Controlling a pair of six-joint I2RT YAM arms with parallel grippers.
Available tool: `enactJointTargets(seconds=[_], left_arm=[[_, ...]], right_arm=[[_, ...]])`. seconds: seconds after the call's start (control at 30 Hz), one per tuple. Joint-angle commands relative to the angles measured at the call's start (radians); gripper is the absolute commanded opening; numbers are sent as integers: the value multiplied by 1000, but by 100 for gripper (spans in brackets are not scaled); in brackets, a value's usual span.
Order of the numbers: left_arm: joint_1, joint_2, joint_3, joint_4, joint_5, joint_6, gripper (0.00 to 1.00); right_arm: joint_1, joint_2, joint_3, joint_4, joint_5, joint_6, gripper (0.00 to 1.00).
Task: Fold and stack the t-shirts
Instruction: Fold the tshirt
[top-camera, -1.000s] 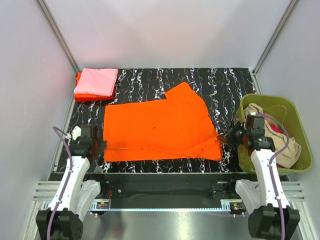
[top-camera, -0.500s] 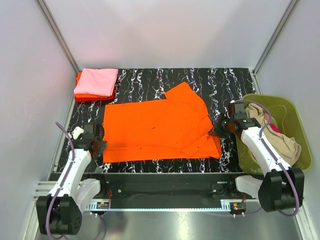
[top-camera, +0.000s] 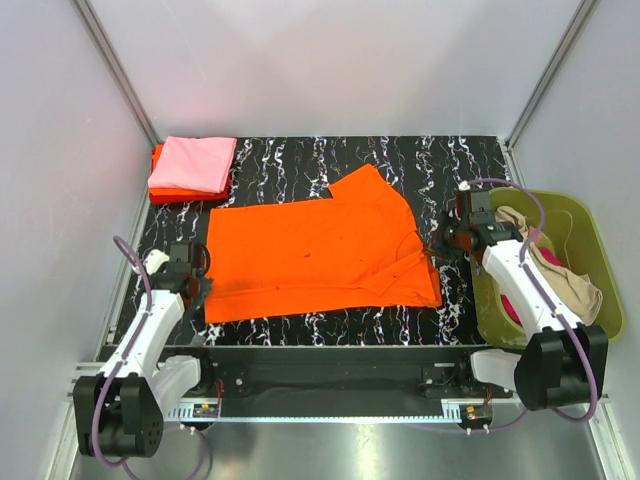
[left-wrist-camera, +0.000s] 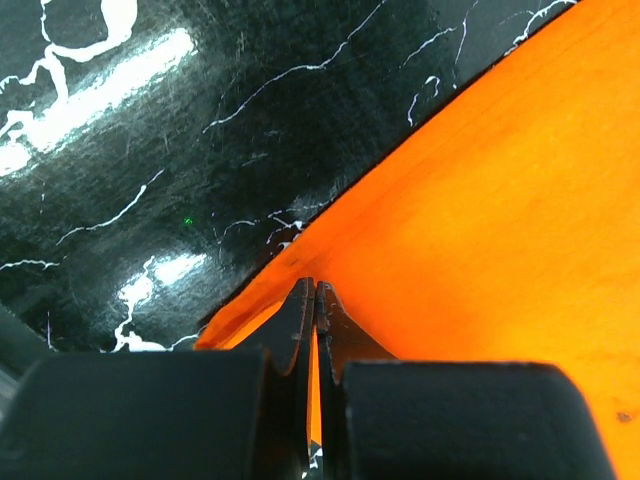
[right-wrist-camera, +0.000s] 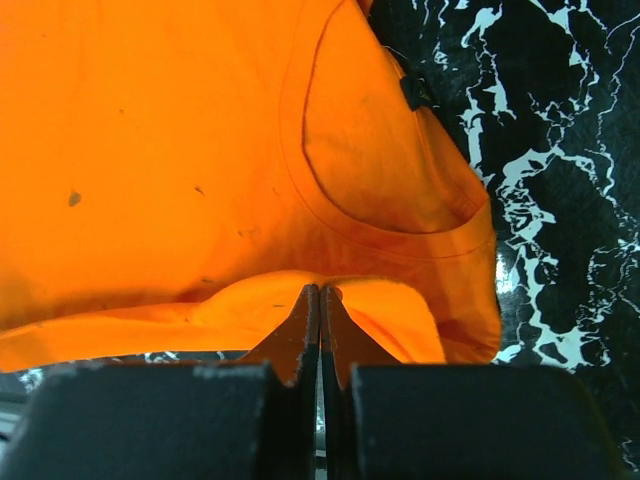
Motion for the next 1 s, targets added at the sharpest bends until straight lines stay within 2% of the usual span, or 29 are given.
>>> enactJointTargets(seconds=[0.0,0.2,0.7,0.97], left_arm=[[4,27,49,49,-56,12,0],[4,73,48,65,-70,15,0],[4,122,115,68,-88,2,0],[4,228,172,85,-93,9,0]], right_arm=[[25,23,40,12,38,-53,0],[43,46,50,11,115,-73,0],[45,83,115,14,106,-83,0],[45,97,86,20,132,-81,0]])
